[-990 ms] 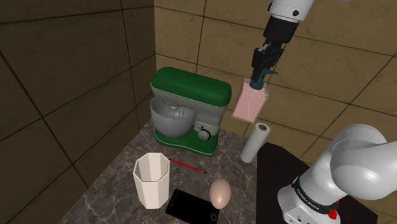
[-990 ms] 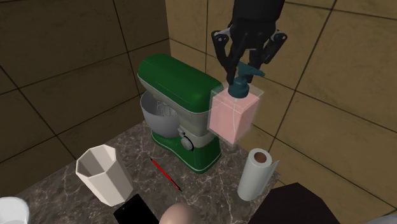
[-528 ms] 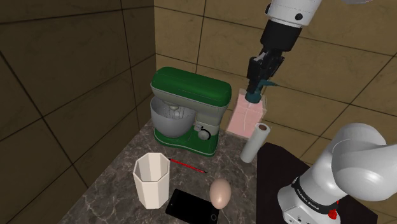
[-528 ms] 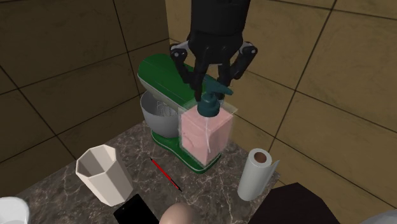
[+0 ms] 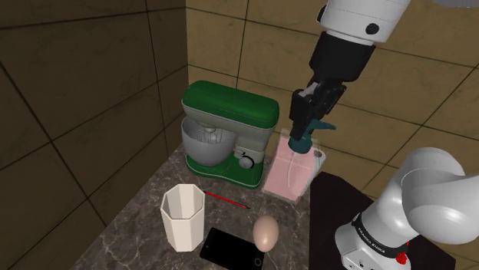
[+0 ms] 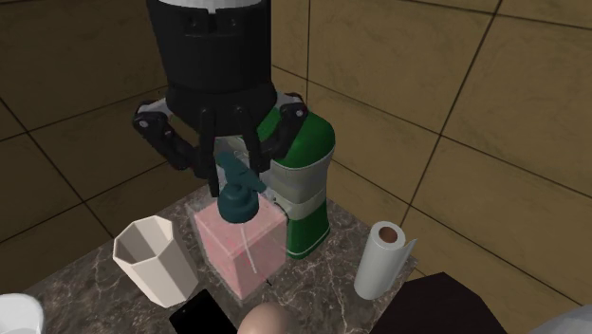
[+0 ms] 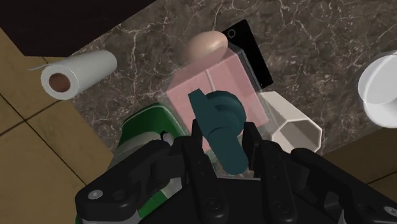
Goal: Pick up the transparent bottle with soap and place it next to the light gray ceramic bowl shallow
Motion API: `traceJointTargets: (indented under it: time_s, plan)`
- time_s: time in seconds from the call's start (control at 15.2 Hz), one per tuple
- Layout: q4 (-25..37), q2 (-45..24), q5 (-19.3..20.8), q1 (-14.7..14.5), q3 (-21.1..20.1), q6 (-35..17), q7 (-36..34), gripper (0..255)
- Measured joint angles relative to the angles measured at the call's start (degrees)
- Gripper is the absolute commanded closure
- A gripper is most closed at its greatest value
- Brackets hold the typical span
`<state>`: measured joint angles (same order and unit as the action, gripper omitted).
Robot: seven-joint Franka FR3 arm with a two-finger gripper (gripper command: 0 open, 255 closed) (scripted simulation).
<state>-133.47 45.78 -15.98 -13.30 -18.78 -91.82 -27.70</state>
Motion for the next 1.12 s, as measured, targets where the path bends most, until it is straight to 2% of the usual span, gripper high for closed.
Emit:
traceJointTargets:
  time_s: [0.53,1.12]
  plan:
    - [5.2,-3.4,-5.5,-1.9,-10.7,-1.0,-11.2,255]
    - [16.4,-12.0,-7.6,-0.4,-24.2,-2.5,-24.3,255]
